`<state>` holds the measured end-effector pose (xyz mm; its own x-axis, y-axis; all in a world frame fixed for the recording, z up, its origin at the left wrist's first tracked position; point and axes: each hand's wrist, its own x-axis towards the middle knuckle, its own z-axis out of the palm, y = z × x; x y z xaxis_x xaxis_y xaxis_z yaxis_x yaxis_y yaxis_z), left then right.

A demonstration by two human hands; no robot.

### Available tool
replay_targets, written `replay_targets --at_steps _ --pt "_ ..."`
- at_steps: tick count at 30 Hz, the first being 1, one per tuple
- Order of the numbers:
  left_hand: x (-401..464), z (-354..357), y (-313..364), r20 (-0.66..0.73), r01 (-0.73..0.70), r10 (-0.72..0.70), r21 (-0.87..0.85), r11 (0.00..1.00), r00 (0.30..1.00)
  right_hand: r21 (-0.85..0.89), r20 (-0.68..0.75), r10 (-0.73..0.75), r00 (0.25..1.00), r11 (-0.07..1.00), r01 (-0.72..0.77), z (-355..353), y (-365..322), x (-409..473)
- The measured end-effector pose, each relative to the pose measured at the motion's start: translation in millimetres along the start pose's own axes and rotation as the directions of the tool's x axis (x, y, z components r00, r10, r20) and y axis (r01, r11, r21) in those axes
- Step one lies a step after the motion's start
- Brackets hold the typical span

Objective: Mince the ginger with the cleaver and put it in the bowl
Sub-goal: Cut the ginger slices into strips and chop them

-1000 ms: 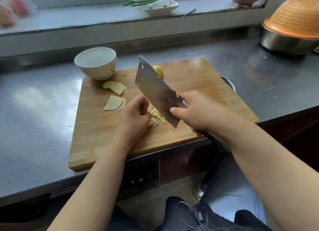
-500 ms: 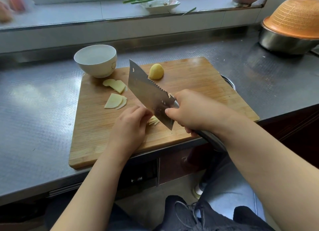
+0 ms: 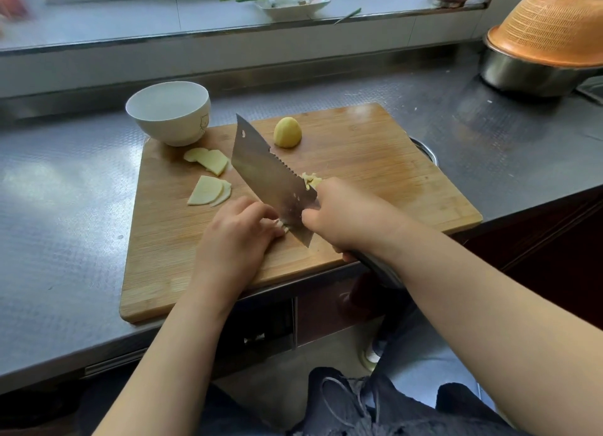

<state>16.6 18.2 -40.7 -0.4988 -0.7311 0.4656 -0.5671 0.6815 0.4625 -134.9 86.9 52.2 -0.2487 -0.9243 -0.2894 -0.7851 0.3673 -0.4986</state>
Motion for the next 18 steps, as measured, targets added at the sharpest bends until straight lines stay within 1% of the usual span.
replay_targets --at_steps 2,5,10,18 --pt "0 -1 -1 -0.022 0.040 -0.039 0.032 0.999 0.999 0.044 0.006 -0.006 1.000 0.999 0.006 -1 4 -1" --pt "-1 -3 -3 -0.008 0.057 -0.057 0.056 0.997 0.998 0.004 -0.013 -0.023 1.000 1.000 0.023 -4 6 -6" --pt "-4 -7 -2 0.009 0.090 -0.090 0.001 0.996 0.996 -0.075 -0.024 -0.058 0.998 0.996 0.056 -9 2 -12" --pt "-7 -8 -4 0.030 0.058 -0.058 -0.017 0.998 0.998 -0.134 0.020 -0.057 0.998 0.989 0.059 -7 -4 -13"
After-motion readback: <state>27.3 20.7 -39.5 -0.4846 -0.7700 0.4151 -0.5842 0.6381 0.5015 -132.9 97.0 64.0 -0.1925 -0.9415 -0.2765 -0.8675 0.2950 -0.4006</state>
